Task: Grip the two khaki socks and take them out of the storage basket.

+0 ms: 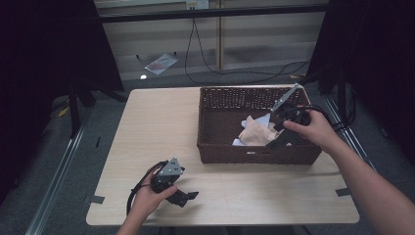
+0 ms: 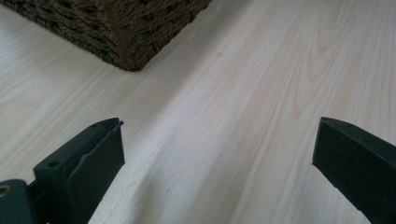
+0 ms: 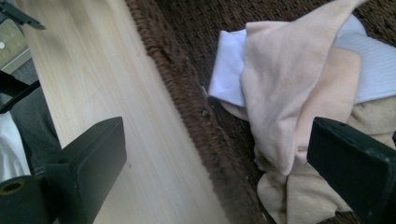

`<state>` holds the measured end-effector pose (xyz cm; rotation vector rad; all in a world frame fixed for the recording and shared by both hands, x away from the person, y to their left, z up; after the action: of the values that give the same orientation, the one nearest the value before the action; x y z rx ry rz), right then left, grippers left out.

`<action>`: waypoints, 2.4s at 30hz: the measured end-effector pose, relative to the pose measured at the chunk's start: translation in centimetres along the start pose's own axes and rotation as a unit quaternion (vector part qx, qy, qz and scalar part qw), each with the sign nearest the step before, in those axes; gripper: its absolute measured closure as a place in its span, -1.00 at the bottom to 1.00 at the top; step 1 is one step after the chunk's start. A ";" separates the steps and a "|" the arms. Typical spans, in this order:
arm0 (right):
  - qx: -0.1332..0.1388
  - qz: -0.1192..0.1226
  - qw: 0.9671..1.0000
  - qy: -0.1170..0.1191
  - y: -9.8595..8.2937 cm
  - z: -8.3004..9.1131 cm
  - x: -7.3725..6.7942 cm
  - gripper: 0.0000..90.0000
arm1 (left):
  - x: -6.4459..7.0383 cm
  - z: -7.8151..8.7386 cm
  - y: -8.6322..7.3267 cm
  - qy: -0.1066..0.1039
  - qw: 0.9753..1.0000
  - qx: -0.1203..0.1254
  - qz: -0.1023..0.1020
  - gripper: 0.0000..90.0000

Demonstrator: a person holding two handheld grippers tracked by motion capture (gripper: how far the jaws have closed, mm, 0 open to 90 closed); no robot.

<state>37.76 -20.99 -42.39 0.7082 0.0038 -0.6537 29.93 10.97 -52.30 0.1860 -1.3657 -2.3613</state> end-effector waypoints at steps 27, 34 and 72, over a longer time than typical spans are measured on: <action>-0.017 -0.023 0.999 -0.047 1.1 -3.3 3.9 -0.92 | 0.0 0.0 -0.1 0.000 1.000 0.001 0.002 -0.96; -0.021 -0.030 0.997 -0.068 1.1 -4.2 4.2 -0.74 | -0.1 0.0 -0.1 0.001 1.000 0.000 0.001 -0.96; -0.019 -0.032 0.998 -0.057 1.8 -3.2 4.6 1.00 | -0.2 0.1 0.0 0.006 1.000 0.001 -0.003 -0.96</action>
<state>43.11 -20.57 -44.80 0.6351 -0.0660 -0.7529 30.06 11.14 -52.20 0.2036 -1.3629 -2.3607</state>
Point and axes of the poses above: each handheld gripper's, and its own axes: z roughly backward along the jaws, y roughly out of its top, x roughly to its right, the point moved 7 cm from there along -z, roughly forward along the jaws, and after that the axes turned 12 degrees about x, right-handed, at the moved point
